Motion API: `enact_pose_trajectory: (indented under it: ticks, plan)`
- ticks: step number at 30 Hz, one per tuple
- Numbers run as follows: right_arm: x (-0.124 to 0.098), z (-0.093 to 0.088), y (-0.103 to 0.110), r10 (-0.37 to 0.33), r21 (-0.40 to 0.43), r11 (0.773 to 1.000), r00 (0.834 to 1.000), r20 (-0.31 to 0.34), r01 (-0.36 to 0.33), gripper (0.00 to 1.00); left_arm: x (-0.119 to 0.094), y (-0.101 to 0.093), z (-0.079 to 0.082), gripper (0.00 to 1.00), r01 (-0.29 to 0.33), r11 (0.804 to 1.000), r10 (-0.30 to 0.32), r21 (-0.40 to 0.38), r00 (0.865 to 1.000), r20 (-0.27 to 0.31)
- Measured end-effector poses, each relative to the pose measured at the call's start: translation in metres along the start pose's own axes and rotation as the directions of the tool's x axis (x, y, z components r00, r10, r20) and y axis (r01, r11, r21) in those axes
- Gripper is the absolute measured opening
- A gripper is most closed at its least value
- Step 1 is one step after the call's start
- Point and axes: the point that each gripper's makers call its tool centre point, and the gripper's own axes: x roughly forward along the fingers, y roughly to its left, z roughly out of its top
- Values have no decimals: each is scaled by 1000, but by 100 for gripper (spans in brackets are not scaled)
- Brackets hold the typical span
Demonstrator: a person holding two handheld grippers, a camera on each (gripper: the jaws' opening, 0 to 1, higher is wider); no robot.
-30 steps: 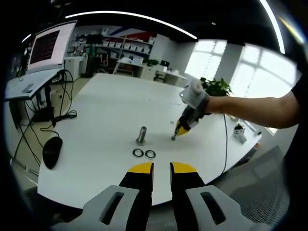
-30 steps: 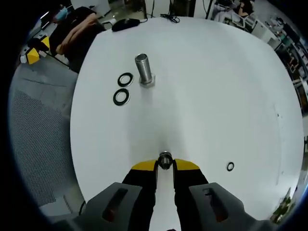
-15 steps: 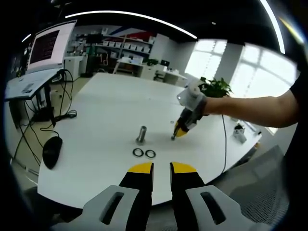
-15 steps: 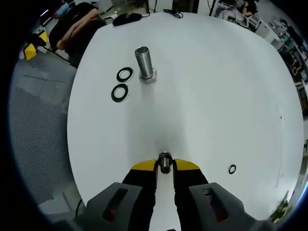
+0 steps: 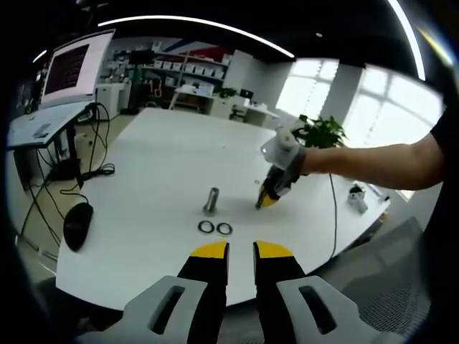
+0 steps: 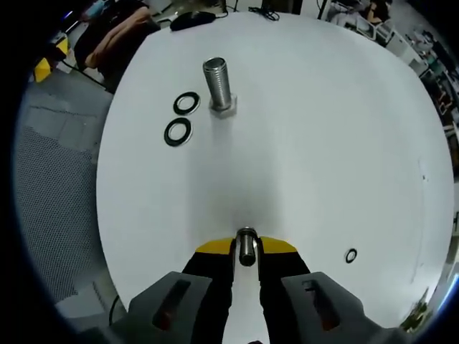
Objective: Place the washer onto the threaded stud by aligning its center hole with the stud, sliding it down to the base, and recovering from edge contact or off-axis alignment until the washer reaches the visible bottom stop.
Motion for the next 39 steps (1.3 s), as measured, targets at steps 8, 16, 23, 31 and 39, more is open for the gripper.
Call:
enact_pose_trajectory:
  ticks: [8, 16, 23, 31, 39]
  plan:
    - [0, 2, 0, 0, 29, 1000, 1000, 9, 0, 20, 0, 1, 0, 11, -2, 1000, 2, 0, 1000, 0]
    - [-22, 6, -10, -45, 83, 996, 995, 93, 38, 21, 0, 0, 1, 11, 0, 1000, 0, 2, 1000, 3]
    - [-46, 13, -15, -92, 110, 991, 982, 165, 74, 21, 0, -1, 0, 11, 3, 1000, -3, 4, 1000, 2]
    - [-69, 17, -20, -115, 151, 985, 964, 240, 80, 21, 0, -1, 0, 11, 3, 1000, -3, 5, 1000, 4]
    - [-78, 3, -34, -156, 209, 973, 954, 256, 103, 21, 0, -1, 1, 11, 3, 1000, -3, 5, 1000, 7]
